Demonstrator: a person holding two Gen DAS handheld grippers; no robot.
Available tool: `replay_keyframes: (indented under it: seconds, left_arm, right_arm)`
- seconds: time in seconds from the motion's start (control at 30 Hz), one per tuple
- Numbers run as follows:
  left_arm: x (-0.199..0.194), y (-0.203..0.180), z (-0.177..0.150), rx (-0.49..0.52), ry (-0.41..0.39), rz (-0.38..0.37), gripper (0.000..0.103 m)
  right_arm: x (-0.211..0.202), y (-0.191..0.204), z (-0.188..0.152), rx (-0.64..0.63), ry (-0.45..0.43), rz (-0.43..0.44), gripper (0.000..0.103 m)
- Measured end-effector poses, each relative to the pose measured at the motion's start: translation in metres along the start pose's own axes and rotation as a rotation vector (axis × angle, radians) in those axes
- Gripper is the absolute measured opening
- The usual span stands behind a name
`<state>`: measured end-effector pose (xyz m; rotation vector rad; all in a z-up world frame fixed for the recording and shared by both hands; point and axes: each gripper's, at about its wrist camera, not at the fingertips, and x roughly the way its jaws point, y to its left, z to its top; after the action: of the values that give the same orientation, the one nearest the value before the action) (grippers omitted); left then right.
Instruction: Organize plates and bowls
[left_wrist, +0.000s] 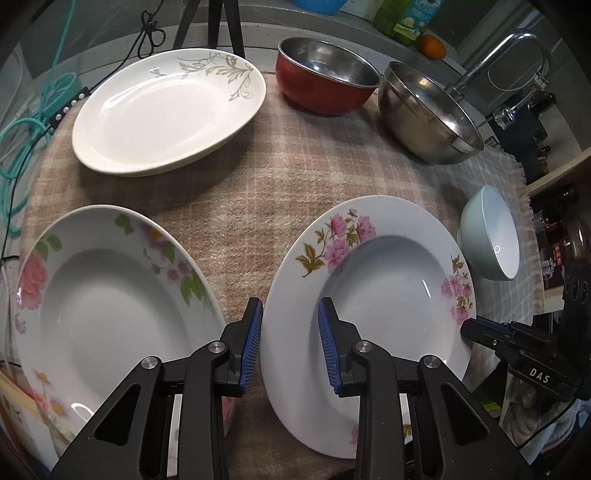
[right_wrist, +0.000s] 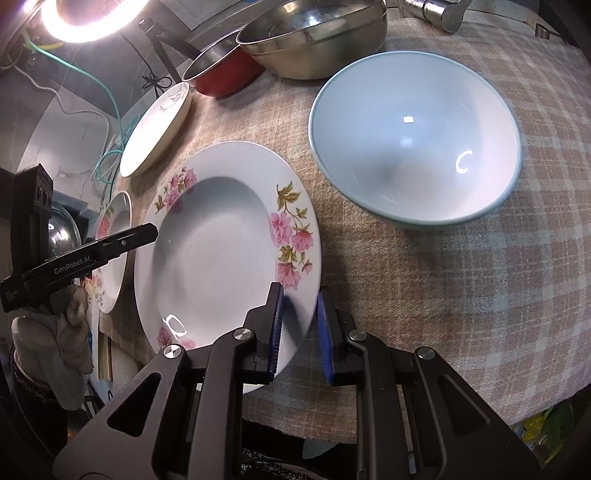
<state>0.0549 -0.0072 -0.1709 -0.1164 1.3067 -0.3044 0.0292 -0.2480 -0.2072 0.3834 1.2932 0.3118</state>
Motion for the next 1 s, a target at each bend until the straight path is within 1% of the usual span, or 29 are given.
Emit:
replay_keyframes:
  seconds: [0.57, 1.0]
  left_arm:
    - [0.000, -0.004, -0.014, 0.002, 0.004, 0.011, 0.028]
    - [0.000, -0.010, -0.015, 0.020, 0.009, 0.016, 0.028]
  right_arm:
    - [0.002, 0.002, 0.002, -0.053, 0.021, -0.009, 0.019]
    - [0.002, 0.001, -0.002, -0.074, 0.038, -0.008, 0.019]
